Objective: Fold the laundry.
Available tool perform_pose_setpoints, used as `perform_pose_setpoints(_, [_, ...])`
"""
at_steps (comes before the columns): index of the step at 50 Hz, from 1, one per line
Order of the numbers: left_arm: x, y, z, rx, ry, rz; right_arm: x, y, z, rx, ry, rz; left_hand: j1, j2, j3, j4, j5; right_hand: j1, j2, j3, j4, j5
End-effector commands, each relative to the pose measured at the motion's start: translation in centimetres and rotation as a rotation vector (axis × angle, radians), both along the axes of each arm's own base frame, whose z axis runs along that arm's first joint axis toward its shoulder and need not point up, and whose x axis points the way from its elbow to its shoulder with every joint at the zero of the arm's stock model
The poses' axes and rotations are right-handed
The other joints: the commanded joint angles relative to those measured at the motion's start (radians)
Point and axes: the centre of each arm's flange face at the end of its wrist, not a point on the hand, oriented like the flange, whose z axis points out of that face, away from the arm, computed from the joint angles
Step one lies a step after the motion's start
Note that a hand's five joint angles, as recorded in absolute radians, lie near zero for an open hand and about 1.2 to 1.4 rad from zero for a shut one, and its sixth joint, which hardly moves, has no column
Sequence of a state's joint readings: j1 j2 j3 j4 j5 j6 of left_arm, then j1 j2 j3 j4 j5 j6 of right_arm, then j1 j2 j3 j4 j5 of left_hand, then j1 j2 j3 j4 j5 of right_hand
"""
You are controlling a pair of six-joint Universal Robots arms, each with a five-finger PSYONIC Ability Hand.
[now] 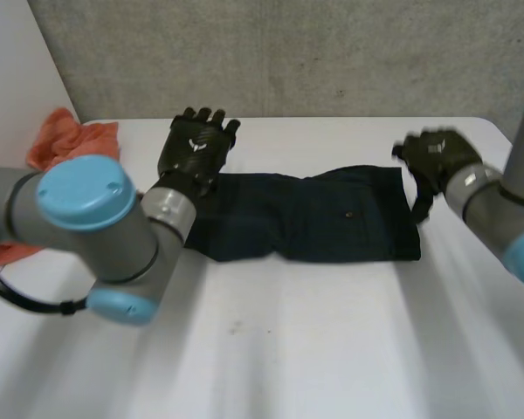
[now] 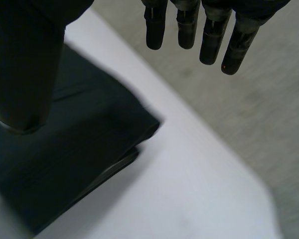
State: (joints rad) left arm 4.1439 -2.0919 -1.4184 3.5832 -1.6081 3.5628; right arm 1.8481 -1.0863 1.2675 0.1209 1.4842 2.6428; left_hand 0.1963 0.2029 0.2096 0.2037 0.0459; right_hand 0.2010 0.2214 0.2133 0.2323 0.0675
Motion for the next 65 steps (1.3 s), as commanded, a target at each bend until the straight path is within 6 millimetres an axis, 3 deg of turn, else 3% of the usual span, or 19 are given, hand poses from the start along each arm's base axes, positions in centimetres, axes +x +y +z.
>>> perform_pose_setpoints(1, [1.9, 2.8, -1.4, 0.120, 0.036, -0.004, -1.3, 2.0, -4.5, 0.138, -0.020, 0.014, -0.022, -0.028, -0.035, -0.029, -0.046, 0.084, 0.063, 0.071, 0.052, 0.043])
perform_pose_setpoints(8, [2.3, 2.9, -2.2, 0.176, 0.078, 0.004, -1.0, 0.4, -9.2, 0.107, -0.015, 0.010, -0.022, -0.028, -0.035, -0.029, -0.046, 0.257, 0.236, 0.244, 0.225, 0.216])
perform_pose_setpoints(16, [2.3, 2.3, -2.8, 0.182, 0.075, 0.012, -0.9, -1.2, -10.1, 0.050, -0.037, 0.017, -0.022, -0.028, -0.035, -0.029, -0.046, 0.465, 0.445, 0.453, 0.434, 0.424])
perform_pose_setpoints(20, [2.7, 1.9, -3.2, 0.190, 0.072, 0.027, -0.8, -1.3, -10.6, 0.055, -0.039, 0.024, -0.022, -0.028, -0.035, -0.029, -0.046, 0.957, 0.937, 0.945, 0.926, 0.916])
perform_pose_setpoints(21, [2.7, 1.9, -3.2, 0.191, 0.071, 0.027, -0.7, -1.4, -10.5, 0.052, -0.041, 0.032, -0.022, -0.028, -0.035, -0.029, -0.046, 1.193, 1.172, 1.181, 1.162, 1.152])
perform_pose_setpoints(27, [2.7, 2.0, -3.4, 0.195, 0.068, 0.027, -1.6, -1.4, -9.6, 0.026, -0.041, 0.008, -0.022, -0.028, -0.035, -0.029, -0.046, 1.195, 1.175, 1.183, 1.164, 1.154])
perform_pose_setpoints(34, [2.6, 2.3, -3.0, 0.189, 0.071, 0.025, -5.5, -2.0, -4.4, -0.077, -0.048, -0.084, -0.022, -0.028, -0.035, -0.029, -0.046, 1.195, 1.175, 1.183, 1.164, 1.154])
perform_pose_setpoints(39, [2.7, 2.3, -2.7, 0.186, 0.074, 0.023, -8.8, -3.1, -3.8, -0.116, 0.066, -0.145, -0.022, -0.028, -0.035, -0.029, -0.046, 1.195, 1.175, 1.183, 1.164, 1.154])
perform_pose_setpoints(44, [2.7, 2.4, -2.6, 0.184, 0.074, 0.022, -9.6, -3.9, -2.7, -0.197, 0.267, -0.123, -0.022, -0.028, -0.035, -0.029, -0.046, 1.195, 1.175, 1.183, 1.164, 1.154])
perform_pose_setpoints(47, [2.6, 2.4, -2.3, 0.178, 0.078, 0.020, -7.5, -3.6, -1.9, -0.267, 0.344, -0.037, -0.022, -0.028, -0.035, -0.029, -0.046, 1.195, 1.175, 1.183, 1.164, 1.154])
perform_pose_setpoints(49, [2.6, 2.4, -2.0, 0.169, 0.084, 0.019, -4.9, -2.8, -1.3, -0.312, 0.342, 0.038, -0.022, -0.028, -0.035, -0.029, -0.046, 1.195, 1.175, 1.183, 1.164, 1.154])
perform_pose_setpoints(50, [2.6, 2.3, -1.7, 0.161, 0.089, 0.019, -2.2, -2.0, -0.3, -0.373, 0.329, 0.114, -0.022, -0.028, -0.035, -0.029, -0.046, 1.195, 1.175, 1.183, 1.164, 1.154])
perform_pose_setpoints(53, [2.5, 2.1, -1.2, 0.148, 0.097, 0.020, 1.0, -0.5, 0.5, -0.435, 0.297, 0.231, -0.022, -0.028, -0.035, -0.029, -0.046, 1.195, 1.175, 1.183, 1.164, 1.154])
perform_pose_setpoints(54, [2.4, 2.0, -0.9, 0.137, 0.103, 0.020, 3.3, 0.9, 0.4, -0.465, 0.278, 0.332, -0.022, -0.028, -0.035, -0.029, -0.046, 1.195, 1.175, 1.183, 1.164, 1.154])
perform_pose_setpoints(55, [2.4, 1.8, -0.6, 0.129, 0.107, 0.020, 4.1, 1.5, 0.4, -0.476, 0.267, 0.372, -0.022, -0.028, -0.035, -0.029, -0.046, 1.195, 1.175, 1.183, 1.164, 1.154])
perform_pose_setpoints(57, [2.2, 1.5, 0.1, 0.111, 0.119, 0.019, 6.8, 4.0, -0.5, -0.486, 0.242, 0.526, -0.022, -0.028, -0.035, -0.029, -0.046, 1.195, 1.175, 1.183, 1.164, 1.154])
perform_pose_setpoints(60, [2.0, 1.3, 0.7, 0.093, 0.131, 0.018, 9.2, 6.7, -2.4, -0.466, 0.235, 0.686, -0.022, -0.028, -0.035, -0.029, -0.046, 1.195, 1.175, 1.183, 1.164, 1.154])
perform_pose_setpoints(61, [1.9, 1.1, 1.1, 0.081, 0.140, 0.016, 10.6, 8.6, -3.9, -0.457, 0.246, 0.781, -0.022, -0.028, -0.035, -0.029, -0.046, 1.195, 1.175, 1.183, 1.164, 1.154])
perform_pose_setpoints(65, [1.3, 0.7, 2.5, 0.050, 0.177, 0.005, 12.0, 10.9, -5.4, -0.452, 0.277, 0.879, -0.022, -0.028, -0.035, -0.029, -0.046, 1.195, 1.175, 1.183, 1.164, 1.154])
